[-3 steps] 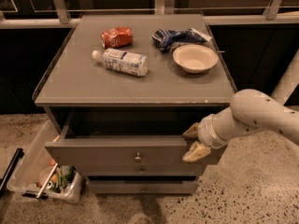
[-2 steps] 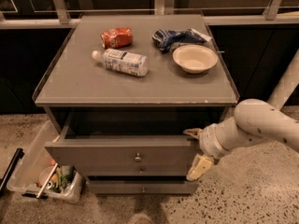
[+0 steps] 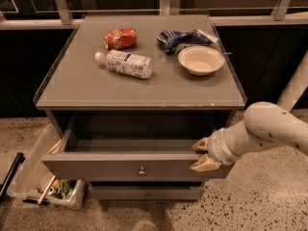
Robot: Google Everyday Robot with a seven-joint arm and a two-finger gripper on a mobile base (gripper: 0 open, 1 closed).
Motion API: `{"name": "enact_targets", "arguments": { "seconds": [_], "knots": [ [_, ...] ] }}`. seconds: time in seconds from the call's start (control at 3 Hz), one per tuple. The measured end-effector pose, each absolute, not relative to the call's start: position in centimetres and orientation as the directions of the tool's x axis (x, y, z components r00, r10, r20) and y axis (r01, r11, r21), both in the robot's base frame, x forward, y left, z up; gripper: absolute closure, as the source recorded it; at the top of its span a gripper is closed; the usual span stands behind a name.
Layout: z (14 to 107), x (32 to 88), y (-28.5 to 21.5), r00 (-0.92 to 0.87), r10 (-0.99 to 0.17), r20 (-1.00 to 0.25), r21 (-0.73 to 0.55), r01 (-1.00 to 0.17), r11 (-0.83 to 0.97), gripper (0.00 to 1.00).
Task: Open top drawer
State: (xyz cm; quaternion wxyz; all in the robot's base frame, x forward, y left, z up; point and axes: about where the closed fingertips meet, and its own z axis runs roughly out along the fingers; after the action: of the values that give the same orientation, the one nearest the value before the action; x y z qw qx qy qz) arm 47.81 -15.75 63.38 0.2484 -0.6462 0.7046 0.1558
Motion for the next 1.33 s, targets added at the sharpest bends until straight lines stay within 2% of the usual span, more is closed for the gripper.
{"name": "enact_targets", "arguments": {
  "seconds": [0.33,0.67,1.0,1.33],
  "knots": [
    [63.64,47.82,-15.75,-0.041,-0.833,-0.551,-0.101,-0.988,0.116,0.87],
    [63.81,46.87,-15.96,-0.042,-0.836,-0.547,-0.100,-0.988,0.115,1.00],
    [63.81,46.87,-15.95,-0.042,-0.836,-0.547,-0.100,-0.988,0.115,0.81],
    [63.81,46.87,-15.95,-0.042,-0.836,-0.547,-0.100,-0.988,0.115,0.58]
  ]
}}
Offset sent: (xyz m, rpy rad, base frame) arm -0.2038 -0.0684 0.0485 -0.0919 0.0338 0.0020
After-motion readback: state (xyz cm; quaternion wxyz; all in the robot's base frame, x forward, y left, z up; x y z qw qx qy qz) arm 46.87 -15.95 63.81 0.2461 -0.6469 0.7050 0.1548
